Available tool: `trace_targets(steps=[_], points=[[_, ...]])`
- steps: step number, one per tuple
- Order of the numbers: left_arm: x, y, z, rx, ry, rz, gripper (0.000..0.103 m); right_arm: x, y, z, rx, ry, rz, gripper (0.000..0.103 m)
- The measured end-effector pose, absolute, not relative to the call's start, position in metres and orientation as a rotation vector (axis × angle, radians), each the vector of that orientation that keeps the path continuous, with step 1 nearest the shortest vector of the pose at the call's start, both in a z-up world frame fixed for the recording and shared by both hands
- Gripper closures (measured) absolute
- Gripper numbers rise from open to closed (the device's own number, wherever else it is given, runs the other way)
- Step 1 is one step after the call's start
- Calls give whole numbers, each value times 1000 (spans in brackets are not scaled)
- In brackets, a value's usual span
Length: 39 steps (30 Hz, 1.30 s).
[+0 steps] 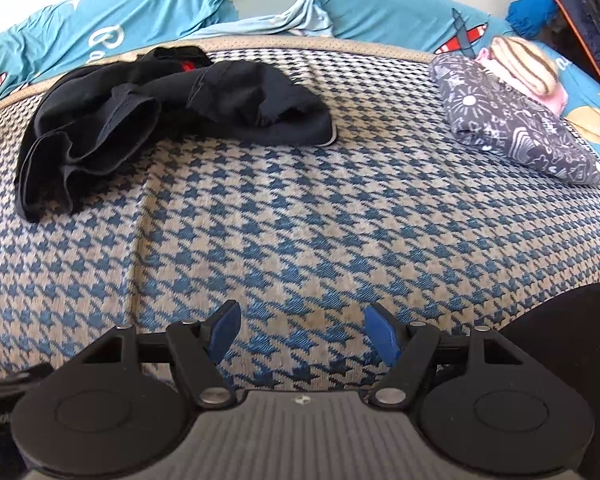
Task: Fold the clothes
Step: 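Move both open tools toward the black garment on the houndstooth cover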
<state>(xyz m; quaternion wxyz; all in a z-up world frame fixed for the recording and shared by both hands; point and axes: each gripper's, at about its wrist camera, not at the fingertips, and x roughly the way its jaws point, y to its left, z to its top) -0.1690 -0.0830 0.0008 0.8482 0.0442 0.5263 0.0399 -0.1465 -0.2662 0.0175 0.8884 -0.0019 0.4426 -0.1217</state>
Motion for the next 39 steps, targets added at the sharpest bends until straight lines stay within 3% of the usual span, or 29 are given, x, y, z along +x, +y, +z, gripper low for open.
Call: trace_targets(steps=[7, 17, 39], points=[[-176, -88, 10, 92, 1080, 47, 0, -144, -267, 17, -6, 906, -280, 35], [-190, -97, 3, 48, 1181, 5, 0, -145, -259, 14, -48, 907, -275, 35], [-169, -72, -12, 43, 1148, 75, 0, -139, -222, 13, -132, 875, -172, 35]])
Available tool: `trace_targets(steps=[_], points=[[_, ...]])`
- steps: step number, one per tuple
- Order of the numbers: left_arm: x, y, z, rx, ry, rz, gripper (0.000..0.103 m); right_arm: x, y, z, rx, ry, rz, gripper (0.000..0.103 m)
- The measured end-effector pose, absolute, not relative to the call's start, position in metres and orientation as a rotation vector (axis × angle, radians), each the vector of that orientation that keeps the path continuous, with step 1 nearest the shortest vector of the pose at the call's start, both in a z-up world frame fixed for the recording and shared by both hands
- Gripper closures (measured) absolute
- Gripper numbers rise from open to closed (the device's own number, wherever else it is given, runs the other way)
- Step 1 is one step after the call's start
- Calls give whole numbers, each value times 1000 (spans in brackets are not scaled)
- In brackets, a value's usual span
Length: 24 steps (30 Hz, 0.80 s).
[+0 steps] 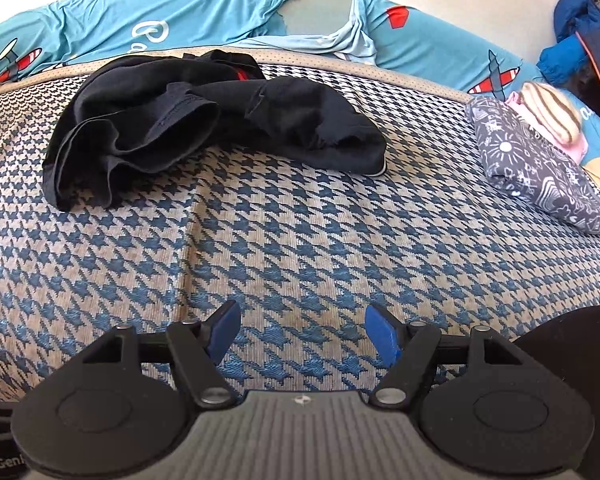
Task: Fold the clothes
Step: 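Move both open tools toward the black garment on the houndstooth cover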
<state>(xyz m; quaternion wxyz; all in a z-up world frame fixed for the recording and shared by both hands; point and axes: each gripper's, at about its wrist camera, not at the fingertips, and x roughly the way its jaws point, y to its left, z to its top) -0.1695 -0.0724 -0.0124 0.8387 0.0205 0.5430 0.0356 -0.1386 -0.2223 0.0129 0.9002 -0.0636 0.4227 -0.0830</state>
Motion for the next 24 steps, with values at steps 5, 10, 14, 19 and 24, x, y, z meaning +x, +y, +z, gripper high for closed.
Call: trace_targets(steps=[5, 10, 14, 19, 24], points=[[-160, -62, -22, 3, 1199, 76, 0, -134, -219, 10, -102, 909, -130, 34], [-159, -56, -24, -13, 1205, 89, 0, -133, -211, 7, -105, 929, -97, 34], [-158, -49, -25, -21, 1199, 95, 0, -134, -203, 7, -146, 903, -85, 34], [-158, -45, -25, -24, 1190, 104, 0, -136, -193, 7, -190, 883, -64, 34], [-158, -41, -24, -31, 1188, 112, 0, -135, -188, 8, -205, 878, -53, 34]])
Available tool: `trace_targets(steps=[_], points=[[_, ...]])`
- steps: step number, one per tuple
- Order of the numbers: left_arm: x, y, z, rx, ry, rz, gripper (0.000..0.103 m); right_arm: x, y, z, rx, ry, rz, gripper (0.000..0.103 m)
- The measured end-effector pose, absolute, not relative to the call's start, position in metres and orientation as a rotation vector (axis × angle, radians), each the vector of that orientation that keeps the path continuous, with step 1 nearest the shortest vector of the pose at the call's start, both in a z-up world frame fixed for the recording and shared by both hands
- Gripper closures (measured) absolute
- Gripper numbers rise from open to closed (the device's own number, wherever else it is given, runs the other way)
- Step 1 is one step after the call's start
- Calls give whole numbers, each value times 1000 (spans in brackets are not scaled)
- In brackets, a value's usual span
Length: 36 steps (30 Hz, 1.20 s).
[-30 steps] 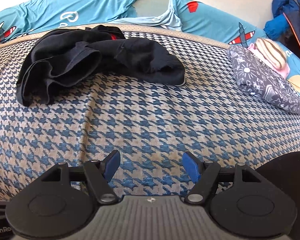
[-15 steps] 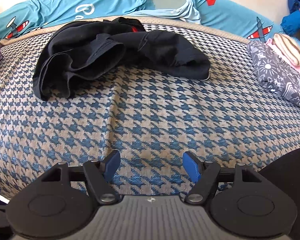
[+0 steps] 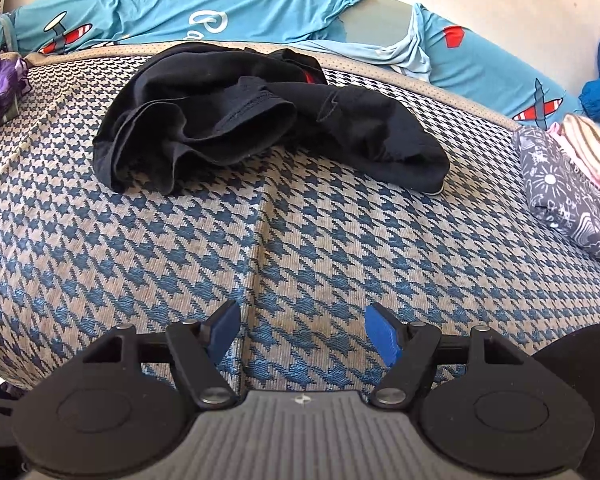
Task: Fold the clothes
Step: 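Move both open tools toward the black garment on the houndstooth cover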
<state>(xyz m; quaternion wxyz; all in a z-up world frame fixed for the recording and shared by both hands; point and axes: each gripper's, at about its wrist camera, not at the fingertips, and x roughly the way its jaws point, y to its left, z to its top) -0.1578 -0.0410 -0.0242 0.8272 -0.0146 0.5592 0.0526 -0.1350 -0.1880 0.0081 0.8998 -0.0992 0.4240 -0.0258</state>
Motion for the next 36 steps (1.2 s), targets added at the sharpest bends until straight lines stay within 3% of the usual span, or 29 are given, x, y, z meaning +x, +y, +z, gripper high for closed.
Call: trace_targets(steps=[20, 36], points=[[-156, -35, -12, -46, 1138, 130, 0, -134, -177, 7, -220, 887, -10, 34], [-96, -30, 11, 17, 1027, 104, 0, -81, -200, 21, -67, 863, 170, 34]])
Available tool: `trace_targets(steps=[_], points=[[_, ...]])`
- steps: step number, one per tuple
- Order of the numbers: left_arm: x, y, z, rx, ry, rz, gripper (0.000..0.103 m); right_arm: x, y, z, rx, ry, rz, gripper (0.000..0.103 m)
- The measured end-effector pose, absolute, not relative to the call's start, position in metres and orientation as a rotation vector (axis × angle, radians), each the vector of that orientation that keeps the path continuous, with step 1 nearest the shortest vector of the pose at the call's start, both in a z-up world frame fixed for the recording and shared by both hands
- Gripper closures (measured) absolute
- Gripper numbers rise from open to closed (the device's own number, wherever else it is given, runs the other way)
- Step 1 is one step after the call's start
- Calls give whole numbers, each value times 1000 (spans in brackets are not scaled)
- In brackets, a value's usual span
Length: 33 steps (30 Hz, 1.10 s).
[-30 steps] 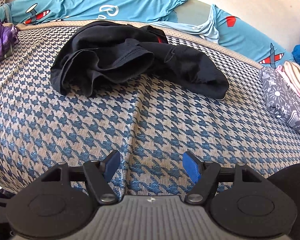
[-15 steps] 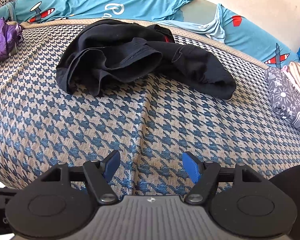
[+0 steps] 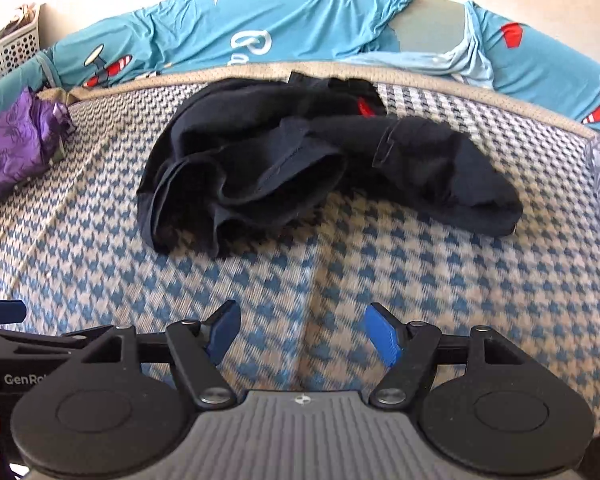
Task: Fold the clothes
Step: 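Move both open tools toward the black garment on the houndstooth cover, then close the right tool on the black garment's edge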
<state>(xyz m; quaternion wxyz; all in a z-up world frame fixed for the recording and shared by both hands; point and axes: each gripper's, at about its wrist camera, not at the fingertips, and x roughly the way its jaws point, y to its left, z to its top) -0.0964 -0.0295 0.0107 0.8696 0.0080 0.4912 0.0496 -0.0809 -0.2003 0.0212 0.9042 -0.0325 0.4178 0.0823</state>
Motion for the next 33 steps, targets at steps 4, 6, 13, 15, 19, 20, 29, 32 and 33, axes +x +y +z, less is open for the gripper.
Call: trace_targets(steps=[4, 6, 13, 15, 19, 20, 29, 32, 33], points=[[-74, -33, 21, 51, 980, 84, 0, -61, -214, 30, -41, 801, 171, 34], [-60, -33, 26, 62, 958, 81, 0, -51, -220, 34, -7, 779, 169, 34], [-10, -25, 42, 61, 894, 66, 0, -18, -235, 42, 72, 763, 123, 34], [3, -20, 45, 51, 877, 69, 0, -11, -238, 43, 86, 758, 115, 34], [29, -15, 49, 35, 845, 64, 0, 2, -245, 47, 146, 733, 116, 34], [35, -15, 48, 28, 839, 59, 0, 6, -247, 48, 164, 722, 113, 34], [75, -17, 32, -3, 861, 11, 0, 60, -247, 51, 255, 701, 99, 35], [78, -21, 25, 22, 863, -3, 0, 78, -241, 49, 273, 704, 113, 34], [78, -22, 22, 30, 869, -5, 0, 83, -238, 48, 275, 705, 119, 34]])
